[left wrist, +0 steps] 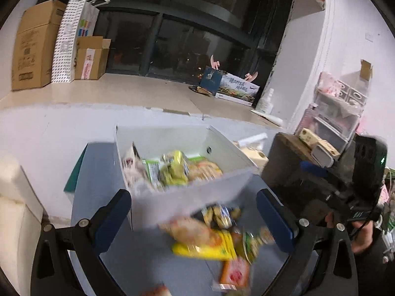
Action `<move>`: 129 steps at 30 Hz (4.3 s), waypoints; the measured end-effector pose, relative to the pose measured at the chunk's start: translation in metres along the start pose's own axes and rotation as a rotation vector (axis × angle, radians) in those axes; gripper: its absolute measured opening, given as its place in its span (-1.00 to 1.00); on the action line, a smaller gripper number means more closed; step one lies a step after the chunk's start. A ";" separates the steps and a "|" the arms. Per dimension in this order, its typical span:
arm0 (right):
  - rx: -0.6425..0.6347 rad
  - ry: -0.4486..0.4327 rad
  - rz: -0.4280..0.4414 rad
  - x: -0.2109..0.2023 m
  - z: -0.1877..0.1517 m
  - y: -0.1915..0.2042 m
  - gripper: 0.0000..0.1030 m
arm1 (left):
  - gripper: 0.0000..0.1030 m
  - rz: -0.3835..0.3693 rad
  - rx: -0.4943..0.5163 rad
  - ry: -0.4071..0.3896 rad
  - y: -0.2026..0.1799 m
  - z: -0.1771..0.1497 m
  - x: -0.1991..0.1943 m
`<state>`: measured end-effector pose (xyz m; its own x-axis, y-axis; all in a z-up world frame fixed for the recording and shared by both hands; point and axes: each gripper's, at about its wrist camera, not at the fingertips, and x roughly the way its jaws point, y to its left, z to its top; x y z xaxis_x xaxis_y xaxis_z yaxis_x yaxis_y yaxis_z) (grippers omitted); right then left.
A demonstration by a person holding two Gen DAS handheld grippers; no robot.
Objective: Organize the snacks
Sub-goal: 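Move both tools back over the remaining snacks, then grasp bread roll with left tool while right tool grasps dark chip bag, drop both in box, then move both tools back over the remaining snacks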
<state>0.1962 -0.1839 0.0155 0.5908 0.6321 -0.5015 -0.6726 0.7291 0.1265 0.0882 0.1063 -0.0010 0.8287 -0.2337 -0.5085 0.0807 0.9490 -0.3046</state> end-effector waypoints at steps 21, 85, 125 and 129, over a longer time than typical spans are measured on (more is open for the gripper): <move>0.265 0.265 0.055 0.063 -0.087 -0.015 1.00 | 1.00 0.014 0.019 0.049 -0.025 -0.101 -0.050; 0.216 -0.005 0.033 -0.001 -0.038 -0.014 -0.01 | 0.49 0.095 0.125 -0.057 -0.049 0.015 0.028; 0.160 -0.031 0.017 0.019 0.014 -0.028 1.00 | 1.00 0.060 0.184 -0.031 -0.045 0.016 0.019; 0.188 -0.024 0.052 -0.010 -0.021 -0.024 1.00 | 1.00 0.031 0.173 -0.033 -0.055 -0.031 -0.010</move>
<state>0.1974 -0.2133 -0.0001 0.5688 0.6748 -0.4701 -0.6089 0.7298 0.3108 0.0586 0.0497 -0.0041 0.8499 -0.1998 -0.4877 0.1471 0.9785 -0.1446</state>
